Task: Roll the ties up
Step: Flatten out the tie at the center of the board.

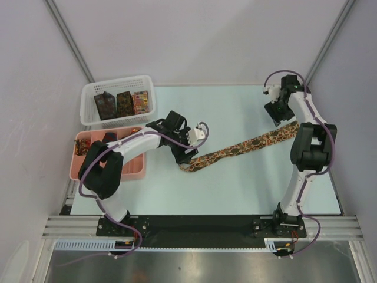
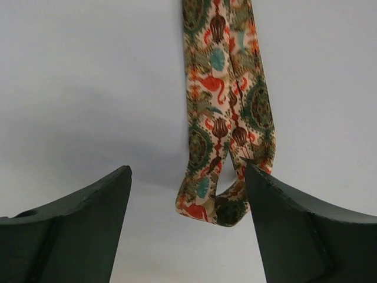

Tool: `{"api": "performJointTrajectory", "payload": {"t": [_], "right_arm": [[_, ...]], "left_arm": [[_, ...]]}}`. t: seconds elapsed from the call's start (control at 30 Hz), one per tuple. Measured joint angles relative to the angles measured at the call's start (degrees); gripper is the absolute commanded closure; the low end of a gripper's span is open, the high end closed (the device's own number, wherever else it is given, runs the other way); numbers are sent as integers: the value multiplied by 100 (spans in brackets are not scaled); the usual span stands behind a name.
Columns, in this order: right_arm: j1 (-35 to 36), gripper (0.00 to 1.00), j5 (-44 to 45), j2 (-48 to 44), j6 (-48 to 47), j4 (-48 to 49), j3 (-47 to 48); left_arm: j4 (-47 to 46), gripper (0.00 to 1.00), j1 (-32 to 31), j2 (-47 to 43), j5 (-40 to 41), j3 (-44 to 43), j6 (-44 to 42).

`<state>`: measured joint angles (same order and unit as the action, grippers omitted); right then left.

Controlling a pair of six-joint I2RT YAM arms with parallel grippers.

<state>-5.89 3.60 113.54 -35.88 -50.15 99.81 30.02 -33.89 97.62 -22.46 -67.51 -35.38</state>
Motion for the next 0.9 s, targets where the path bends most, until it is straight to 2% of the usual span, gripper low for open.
{"api": "performJointTrajectory", "payload": {"t": [0.03,0.1,0.17,0.27,0.43,0.67,0.7,0.8,0.83,0.9], "right_arm": [[70,38,-52,164,-11,-28,44],[133,38,-155,544,-20,-138,188],[105,39,-238,920,-22,-267,361],[-52,39,-415,1410,-17,-485,675],[-560,39,-1091,1971,188,-1047,1519],[-1541,38,-2072,2044,833,-1252,2096],[-1648,38,-2090,2044,905,-1246,2129],[-1860,39,-2011,2059,1062,-1172,2326],[-1882,38,-1941,2098,1097,-1150,2487],[-1871,38,-1790,2166,1185,-984,2739]], "left_arm": [[79,21,0,74,-2,-26,-2],[365,31,0,133,-4,-20,-28],[579,46,0,96,4,72,-94],[741,55,0,-114,129,459,-245],[922,63,-37,-892,466,1397,-601],[774,70,-72,-1561,1102,1998,-1034],[737,69,-70,-1609,1209,2057,-1099],[699,48,-63,-1742,1362,2103,-1231],[671,32,-59,-1808,1368,2103,-1263],[614,24,-44,-2041,1279,2103,-1244]]}}
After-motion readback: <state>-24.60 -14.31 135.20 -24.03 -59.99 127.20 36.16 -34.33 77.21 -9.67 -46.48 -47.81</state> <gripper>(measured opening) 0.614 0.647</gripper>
